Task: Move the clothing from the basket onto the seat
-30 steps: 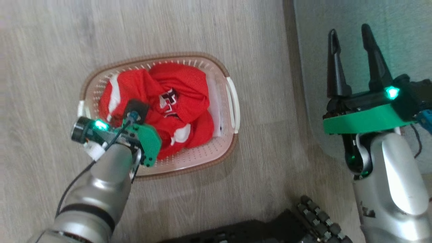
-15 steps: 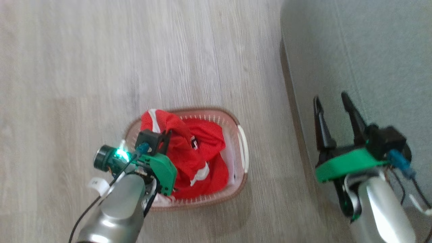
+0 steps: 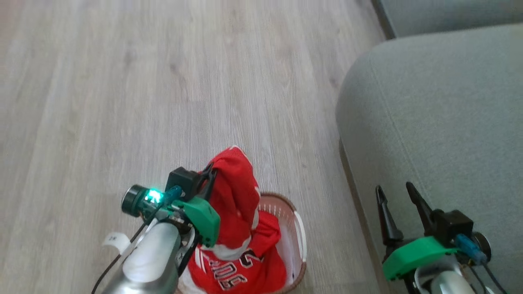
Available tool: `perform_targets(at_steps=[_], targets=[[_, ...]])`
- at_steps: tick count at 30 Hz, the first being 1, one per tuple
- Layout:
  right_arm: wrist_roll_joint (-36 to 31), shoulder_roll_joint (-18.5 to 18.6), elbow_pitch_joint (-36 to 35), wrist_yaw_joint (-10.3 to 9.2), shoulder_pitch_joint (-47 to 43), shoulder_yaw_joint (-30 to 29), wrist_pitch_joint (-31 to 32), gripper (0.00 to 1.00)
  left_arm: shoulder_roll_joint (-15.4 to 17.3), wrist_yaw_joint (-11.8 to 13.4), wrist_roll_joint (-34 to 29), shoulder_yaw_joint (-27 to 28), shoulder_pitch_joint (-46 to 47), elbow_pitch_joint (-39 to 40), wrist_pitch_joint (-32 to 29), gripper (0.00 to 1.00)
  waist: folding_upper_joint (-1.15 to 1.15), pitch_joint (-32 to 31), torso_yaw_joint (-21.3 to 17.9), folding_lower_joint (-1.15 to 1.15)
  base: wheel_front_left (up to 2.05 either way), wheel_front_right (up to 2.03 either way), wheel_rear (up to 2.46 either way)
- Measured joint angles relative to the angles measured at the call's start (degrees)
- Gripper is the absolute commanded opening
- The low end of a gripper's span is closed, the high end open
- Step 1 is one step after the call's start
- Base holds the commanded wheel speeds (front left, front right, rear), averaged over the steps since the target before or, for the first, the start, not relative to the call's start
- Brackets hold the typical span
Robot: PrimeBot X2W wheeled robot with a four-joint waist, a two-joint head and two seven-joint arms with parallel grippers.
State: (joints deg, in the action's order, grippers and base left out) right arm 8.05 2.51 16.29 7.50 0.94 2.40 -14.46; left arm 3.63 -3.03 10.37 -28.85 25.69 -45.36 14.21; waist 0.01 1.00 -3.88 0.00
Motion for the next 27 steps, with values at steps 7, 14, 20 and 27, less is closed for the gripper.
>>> perform_targets(at_steps=[7, 14, 20, 27], targets=[[-0.9, 0.0, 0.4, 0.0, -0.6, 0.3, 0.0, 1.0, 0.1, -0.6, 0.6, -0.3, 0.5, 4.7, -0.8, 0.0, 0.0, -4.4, 0.1, 0.0, 0.0, 0.0, 0.0], [-1.1, 0.0, 1.0, 0.0, -0.4, 3.1, 0.0, 1.0, -0.4, -1.6, 1.6, -2.5, 4.0, 11.3, -3.8, 0.0, 0.0, -6.7, 0.9, 0.0, 0.0, 0.0, 0.0], [-1.1, 0.0, 3.2, 0.0, 2.1, 8.7, 0.0, 1.0, -1.0, -2.0, 3.5, -5.0, 6.4, 15.5, -6.1, 0.0, 0.0, -7.3, 1.4, 0.0, 0.0, 0.0, 0.0], [0.8, 0.1, 8.6, 0.0, 10.4, 16.5, 0.0, 1.0, -1.2, -1.4, 6.1, -10.2, 9.3, 19.0, -8.3, 0.0, 0.0, -7.8, 1.9, 0.0, 0.0, 0.0, 0.0]])
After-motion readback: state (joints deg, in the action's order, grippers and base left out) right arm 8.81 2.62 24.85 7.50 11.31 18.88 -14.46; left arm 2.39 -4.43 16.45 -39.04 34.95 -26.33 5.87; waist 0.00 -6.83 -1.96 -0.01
